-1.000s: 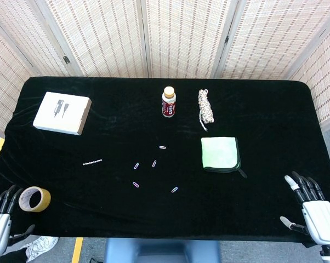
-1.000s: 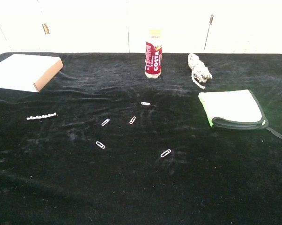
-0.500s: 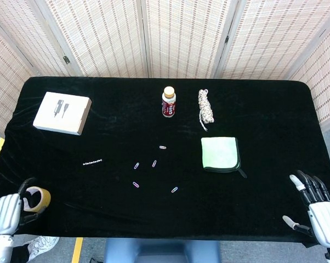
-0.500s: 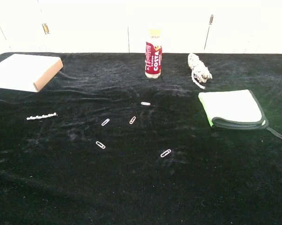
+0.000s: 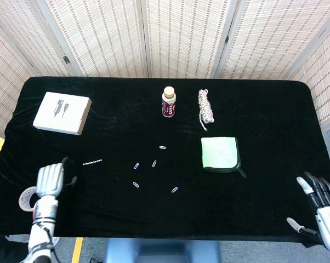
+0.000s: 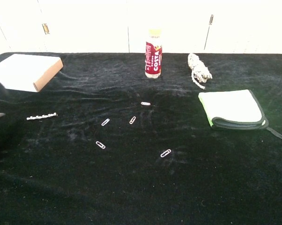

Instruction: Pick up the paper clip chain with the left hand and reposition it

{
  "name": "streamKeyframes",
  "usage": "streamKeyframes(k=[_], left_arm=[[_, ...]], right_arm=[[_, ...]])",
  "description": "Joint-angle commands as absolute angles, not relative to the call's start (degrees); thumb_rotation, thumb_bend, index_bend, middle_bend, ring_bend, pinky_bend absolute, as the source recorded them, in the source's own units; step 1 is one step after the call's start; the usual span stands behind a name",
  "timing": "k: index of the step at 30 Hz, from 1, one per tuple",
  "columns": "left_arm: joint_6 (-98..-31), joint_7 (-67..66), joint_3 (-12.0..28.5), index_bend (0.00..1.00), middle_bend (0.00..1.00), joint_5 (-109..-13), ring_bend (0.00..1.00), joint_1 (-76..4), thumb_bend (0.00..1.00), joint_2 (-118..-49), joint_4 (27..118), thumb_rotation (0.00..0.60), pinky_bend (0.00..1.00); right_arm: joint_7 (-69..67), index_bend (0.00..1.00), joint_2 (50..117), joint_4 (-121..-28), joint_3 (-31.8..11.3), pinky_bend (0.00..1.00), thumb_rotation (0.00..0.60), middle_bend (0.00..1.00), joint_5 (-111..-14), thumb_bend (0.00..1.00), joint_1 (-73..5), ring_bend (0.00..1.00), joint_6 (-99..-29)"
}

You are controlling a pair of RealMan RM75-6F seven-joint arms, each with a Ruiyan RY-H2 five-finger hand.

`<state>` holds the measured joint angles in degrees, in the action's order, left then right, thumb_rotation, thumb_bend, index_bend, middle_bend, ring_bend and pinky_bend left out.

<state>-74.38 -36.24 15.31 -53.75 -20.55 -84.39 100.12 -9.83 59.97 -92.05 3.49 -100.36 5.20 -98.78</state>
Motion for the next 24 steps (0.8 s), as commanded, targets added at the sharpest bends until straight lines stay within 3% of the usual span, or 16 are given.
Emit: streamKeyframes(k=[1, 9, 24], left_arm=[[-73.8, -37.45, 16.79, 0.36, 1.0, -51.75, 1.0, -23.38, 0.37, -87.81, 96.32, 0.6, 1.0], [-72.63, -40.26, 16.35, 0.39, 1.0, -48.5, 1.0, -27.26, 0.36, -92.97, 88.4, 0.6, 1.0], [-68.87, -32.33, 16.77, 0.44, 1.0, -48.76, 1.0, -29.53, 0.34, -95.09, 83.68, 0.6, 1.0]], right_arm=[[-11.49, 0.0, 59.39, -91.61, 3.17, 0.0, 0.6, 0.0, -99.51, 0.01, 5.0, 0.0, -98.46], [-14.06, 0.0, 58.57, -91.37, 2.71, 0.0, 0.6, 0.0, -98.29, 0.01, 4.88, 0.0, -98.23], [-14.76, 0.0, 58.25, -91.65, 2.38, 0.0, 0.6, 0.0, -97.11, 0.01, 4.78, 0.0, -97.26]])
